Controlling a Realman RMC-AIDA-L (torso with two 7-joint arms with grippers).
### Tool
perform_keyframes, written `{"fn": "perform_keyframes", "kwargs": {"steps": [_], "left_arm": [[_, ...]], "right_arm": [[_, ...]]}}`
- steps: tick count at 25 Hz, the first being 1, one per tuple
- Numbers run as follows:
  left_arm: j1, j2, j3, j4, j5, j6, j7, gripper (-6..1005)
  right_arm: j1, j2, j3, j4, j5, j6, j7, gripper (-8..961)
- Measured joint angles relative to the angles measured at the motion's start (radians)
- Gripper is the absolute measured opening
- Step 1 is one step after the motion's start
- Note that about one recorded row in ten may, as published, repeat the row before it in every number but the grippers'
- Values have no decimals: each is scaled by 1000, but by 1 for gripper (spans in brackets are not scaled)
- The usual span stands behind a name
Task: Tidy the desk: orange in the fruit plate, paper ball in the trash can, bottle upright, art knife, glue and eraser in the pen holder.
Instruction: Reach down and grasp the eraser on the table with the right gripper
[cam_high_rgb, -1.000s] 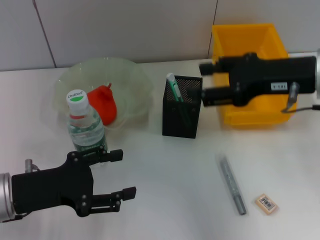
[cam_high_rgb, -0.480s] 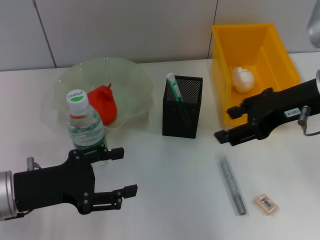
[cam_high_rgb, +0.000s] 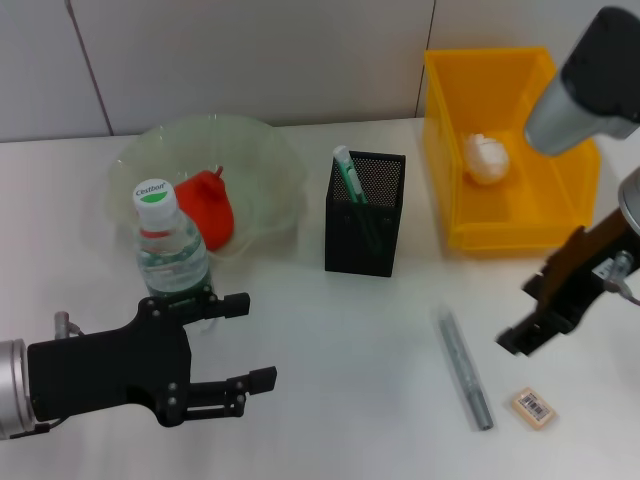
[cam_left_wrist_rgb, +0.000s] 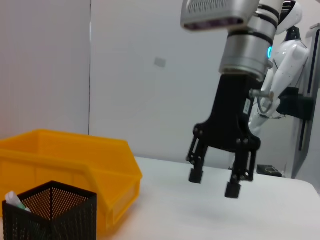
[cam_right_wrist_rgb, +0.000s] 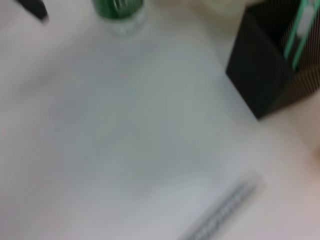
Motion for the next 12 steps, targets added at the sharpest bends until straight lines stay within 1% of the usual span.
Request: {"fn": "perform_keyframes", "kwargs": {"steps": [5, 12], "left_arm": [[1, 0, 1, 0, -18, 1, 4, 835], [-1, 0, 2, -10, -25, 2, 6, 835]], "right_arm": [[29, 0, -42, -11, -74, -77, 33, 743], [33, 1, -43, -46, -84, -83, 46, 743]]}}
